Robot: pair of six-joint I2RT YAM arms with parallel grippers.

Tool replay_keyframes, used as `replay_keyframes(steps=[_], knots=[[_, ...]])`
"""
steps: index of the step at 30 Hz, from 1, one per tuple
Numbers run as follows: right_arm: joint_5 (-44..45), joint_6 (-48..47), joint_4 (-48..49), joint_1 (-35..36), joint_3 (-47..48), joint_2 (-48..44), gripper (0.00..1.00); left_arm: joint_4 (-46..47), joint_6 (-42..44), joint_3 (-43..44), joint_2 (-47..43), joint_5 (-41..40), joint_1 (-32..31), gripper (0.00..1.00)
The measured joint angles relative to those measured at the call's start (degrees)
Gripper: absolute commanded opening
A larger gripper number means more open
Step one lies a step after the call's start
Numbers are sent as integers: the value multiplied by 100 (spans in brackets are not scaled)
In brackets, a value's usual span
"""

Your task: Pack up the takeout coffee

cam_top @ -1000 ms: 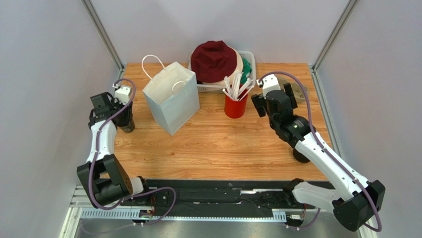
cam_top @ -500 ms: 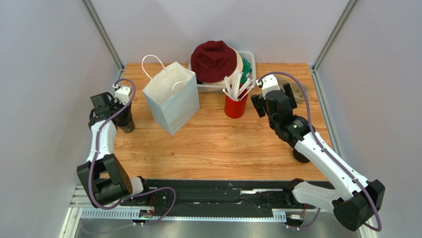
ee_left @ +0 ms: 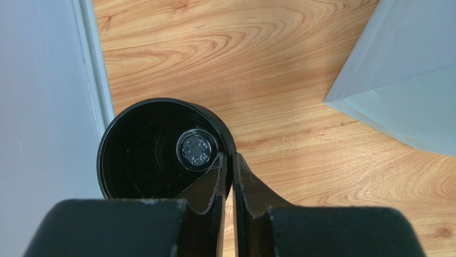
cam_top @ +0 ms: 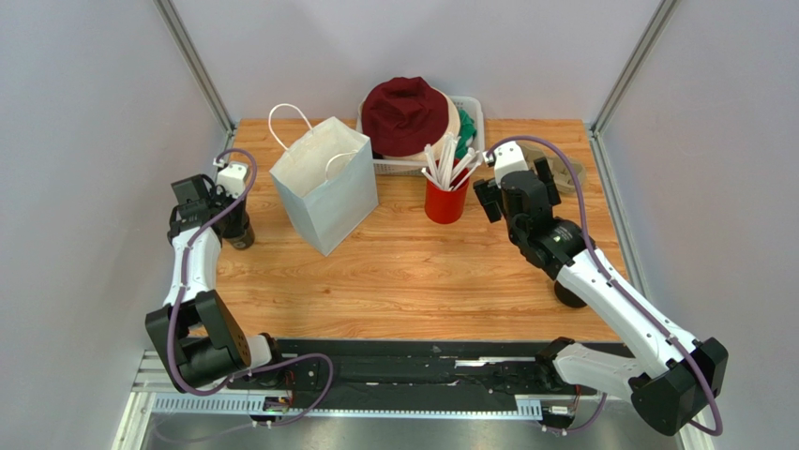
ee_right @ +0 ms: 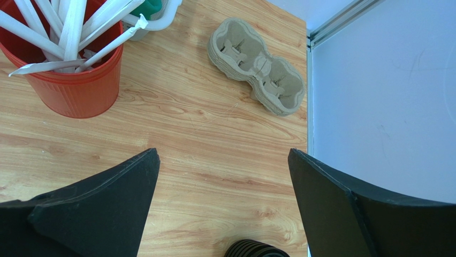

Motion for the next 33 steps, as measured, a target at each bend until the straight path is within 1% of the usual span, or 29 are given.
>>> replay_keyframes(steps=[5,8,14,16,18,20,33], knots=[[7,-13,13,26,0,11,98,20,-2,0,0,-9,0,13],[7,-17,22,39,0,20,98,33,-7,0,0,-20,0,10],[7,-55,31,63,-2,20,98,103,-44,-26,-20,-17,0,10],[7,-57,31,63,-2,20,98,114,-44,-57,-68,-4,0,12],[7,-59,31,63,-2,20,98,116,-46,-76,-125,26,0,16],[7,-61,33,63,-7,20,98,122,-48,-79,-157,48,0,18],[7,-96,35,63,-28,20,98,140,-66,-81,-170,92,0,19]])
